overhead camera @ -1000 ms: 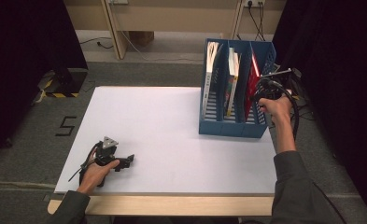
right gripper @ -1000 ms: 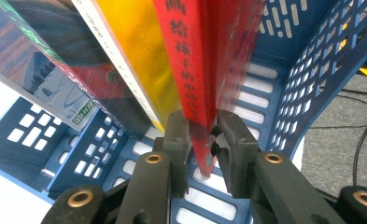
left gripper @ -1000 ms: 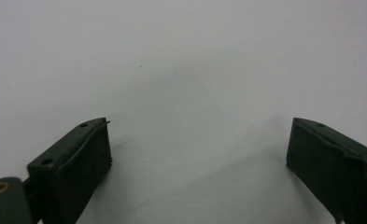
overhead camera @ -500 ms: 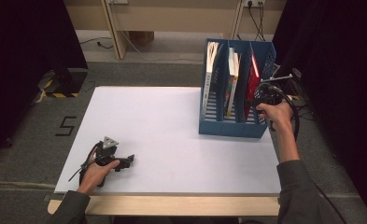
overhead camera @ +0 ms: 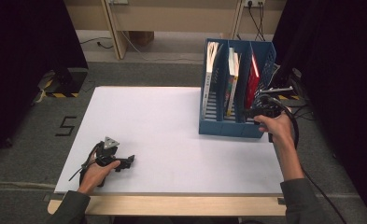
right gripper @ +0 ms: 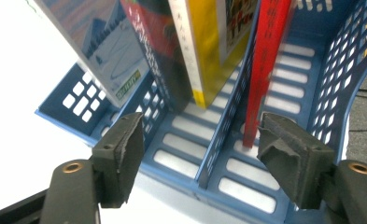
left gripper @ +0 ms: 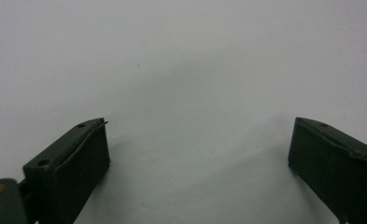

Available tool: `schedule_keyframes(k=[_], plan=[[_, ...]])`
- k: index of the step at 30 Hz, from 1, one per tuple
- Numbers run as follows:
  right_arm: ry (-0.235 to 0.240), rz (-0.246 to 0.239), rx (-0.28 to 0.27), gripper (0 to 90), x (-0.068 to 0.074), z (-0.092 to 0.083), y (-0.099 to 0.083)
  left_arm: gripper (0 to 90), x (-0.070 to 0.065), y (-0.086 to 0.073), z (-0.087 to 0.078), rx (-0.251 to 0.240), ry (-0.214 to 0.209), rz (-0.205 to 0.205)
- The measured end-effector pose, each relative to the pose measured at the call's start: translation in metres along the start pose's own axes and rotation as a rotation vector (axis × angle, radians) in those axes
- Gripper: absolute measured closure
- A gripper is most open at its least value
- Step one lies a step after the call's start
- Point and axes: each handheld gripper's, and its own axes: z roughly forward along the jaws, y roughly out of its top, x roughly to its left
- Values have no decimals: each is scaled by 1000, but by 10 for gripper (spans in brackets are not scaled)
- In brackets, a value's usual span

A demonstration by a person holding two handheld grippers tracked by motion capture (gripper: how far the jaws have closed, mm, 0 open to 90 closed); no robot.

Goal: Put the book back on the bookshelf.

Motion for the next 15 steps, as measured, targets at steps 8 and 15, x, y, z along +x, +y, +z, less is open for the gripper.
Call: schedule_keyframes(k=[8, 15], plan=[[26, -11, -11, 291, 7, -4, -19, 43, 0, 0, 0, 0, 0, 1], [65, -23, -31, 276, 16, -8, -33, 43, 0, 0, 0, 0, 0, 1]])
